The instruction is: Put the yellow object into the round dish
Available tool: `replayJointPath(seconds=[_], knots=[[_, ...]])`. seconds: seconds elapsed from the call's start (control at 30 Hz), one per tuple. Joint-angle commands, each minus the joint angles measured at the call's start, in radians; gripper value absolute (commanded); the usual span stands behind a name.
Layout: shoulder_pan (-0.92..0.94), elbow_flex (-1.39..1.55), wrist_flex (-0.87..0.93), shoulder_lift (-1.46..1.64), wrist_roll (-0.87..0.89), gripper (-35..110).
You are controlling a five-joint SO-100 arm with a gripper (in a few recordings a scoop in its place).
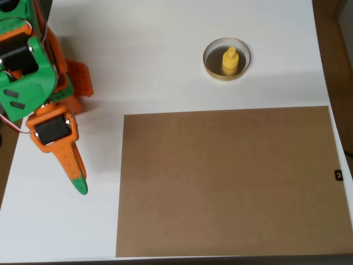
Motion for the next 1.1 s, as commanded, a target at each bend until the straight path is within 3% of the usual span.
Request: replayJointPath(seconds=[0.0,0.4,1.07], knots=[[0.008,0.008,0.008,0.02,-0.009,23],[0.041,0.026,-0.011,0.02,0.021,25],[0.041,0.026,-0.011,0.02,0.021,6]])
